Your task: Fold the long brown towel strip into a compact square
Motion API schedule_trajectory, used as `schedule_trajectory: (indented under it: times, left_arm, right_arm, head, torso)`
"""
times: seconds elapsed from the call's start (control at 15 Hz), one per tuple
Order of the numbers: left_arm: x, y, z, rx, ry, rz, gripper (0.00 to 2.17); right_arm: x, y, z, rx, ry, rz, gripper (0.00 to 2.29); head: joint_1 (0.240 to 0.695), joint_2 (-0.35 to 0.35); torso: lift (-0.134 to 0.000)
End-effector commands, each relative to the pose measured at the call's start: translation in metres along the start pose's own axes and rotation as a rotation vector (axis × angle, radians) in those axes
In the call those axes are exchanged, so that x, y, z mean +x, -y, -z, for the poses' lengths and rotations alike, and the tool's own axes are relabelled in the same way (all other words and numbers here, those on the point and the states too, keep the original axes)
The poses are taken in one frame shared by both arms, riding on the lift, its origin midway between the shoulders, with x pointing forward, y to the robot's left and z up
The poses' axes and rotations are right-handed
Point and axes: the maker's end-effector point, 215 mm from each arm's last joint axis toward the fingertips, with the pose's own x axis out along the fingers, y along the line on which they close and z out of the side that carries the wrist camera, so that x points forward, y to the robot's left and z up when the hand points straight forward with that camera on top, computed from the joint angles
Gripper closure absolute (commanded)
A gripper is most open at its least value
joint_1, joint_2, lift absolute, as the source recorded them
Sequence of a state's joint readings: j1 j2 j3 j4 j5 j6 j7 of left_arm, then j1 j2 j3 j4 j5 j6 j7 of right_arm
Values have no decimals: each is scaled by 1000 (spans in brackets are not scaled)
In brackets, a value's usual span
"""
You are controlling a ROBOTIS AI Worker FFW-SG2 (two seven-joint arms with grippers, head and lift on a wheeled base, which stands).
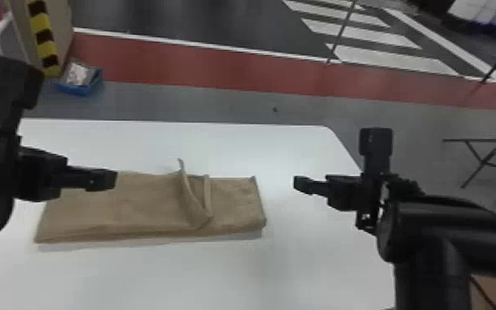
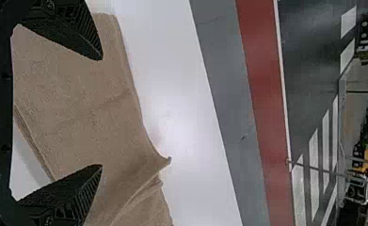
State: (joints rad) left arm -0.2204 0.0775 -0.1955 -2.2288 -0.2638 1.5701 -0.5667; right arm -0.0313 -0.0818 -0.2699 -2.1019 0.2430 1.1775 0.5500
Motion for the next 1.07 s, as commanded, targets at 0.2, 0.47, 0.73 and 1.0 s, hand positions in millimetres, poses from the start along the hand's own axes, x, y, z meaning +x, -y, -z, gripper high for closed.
schedule_trajectory:
  times: [0.2,0.47,0.73,1.0]
  left_arm:
    - [-25,-57,42,-104,-17,-57,76]
    - [-36,-71,69,-139,-36,-75,76]
    - [-41,-74,83,-155,-47,-78,76]
    - [-45,-79,91,-173,-54,-82,76]
  right_arm:
    - [18,-123,-20,-53,14,-185,235]
    - [27,-167,-16,-116,-10,-251,235]
    - [33,-202,-2,-176,-44,-297,235]
    - [46,-211,19,-230,-94,-283,235]
  head:
    - [695,-110]
    - [695,-11]
    - [695,66]
    - [695,101]
  torso:
    - [-128]
    - [-128]
    - [-128]
    - [-128]
